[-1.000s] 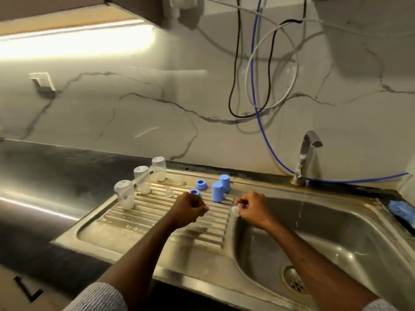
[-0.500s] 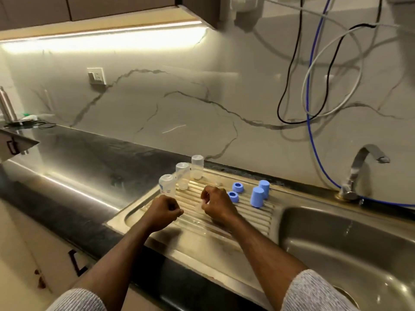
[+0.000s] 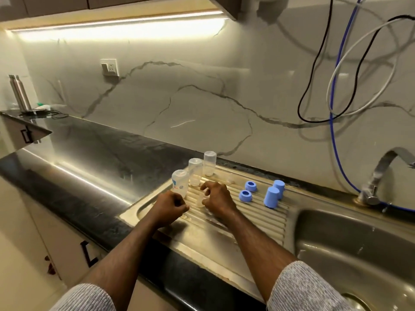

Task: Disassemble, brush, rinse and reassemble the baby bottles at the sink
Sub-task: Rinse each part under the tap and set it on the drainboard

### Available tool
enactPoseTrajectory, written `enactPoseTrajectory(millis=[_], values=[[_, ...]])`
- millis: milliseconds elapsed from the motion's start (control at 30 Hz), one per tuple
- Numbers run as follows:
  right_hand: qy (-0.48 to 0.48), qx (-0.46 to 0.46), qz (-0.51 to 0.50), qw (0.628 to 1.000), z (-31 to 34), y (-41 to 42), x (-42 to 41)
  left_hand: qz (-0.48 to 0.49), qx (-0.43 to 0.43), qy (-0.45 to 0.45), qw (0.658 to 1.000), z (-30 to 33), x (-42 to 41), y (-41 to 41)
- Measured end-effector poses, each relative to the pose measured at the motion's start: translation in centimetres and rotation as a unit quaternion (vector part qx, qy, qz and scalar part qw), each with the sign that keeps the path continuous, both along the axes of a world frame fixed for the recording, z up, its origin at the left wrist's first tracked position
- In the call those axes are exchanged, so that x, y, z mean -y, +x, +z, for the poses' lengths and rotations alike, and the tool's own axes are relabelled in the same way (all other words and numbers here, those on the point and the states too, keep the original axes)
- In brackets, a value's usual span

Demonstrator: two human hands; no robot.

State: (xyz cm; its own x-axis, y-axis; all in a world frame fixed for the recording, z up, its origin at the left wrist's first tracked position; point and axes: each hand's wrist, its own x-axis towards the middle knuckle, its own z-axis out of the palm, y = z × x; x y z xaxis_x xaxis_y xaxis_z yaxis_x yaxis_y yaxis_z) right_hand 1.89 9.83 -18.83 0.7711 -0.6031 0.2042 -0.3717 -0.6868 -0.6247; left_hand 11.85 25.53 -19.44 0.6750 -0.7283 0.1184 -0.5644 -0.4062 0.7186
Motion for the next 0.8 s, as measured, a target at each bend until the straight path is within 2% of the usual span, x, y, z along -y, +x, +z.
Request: enactPoseTrajectory(millis=[267,433,600,800], values=[[0.0,0.042,-0.015,0.999,0.6,-7.7,3.9,-0.075,0.027,-0.044,0.996,1.2,5.2,-4.4],[-0.006,0.046,-0.083,0.995,0.7,-16.6,7.9,-0.13,0.026,-0.064,0.989,2.0,12.5,-11.2],[-0.006,-0.013,-0.148,0.989,-0.5,-28.0,12.5,-0.228,0.003,-0.081,0.97,0.6,19.7,-20.4],[-0.001,-0.099,-0.237,0.967,-3.8,-40.9,16.4,-0.345,-0.012,-0.007,0.938,-2.9,25.5,-30.4]])
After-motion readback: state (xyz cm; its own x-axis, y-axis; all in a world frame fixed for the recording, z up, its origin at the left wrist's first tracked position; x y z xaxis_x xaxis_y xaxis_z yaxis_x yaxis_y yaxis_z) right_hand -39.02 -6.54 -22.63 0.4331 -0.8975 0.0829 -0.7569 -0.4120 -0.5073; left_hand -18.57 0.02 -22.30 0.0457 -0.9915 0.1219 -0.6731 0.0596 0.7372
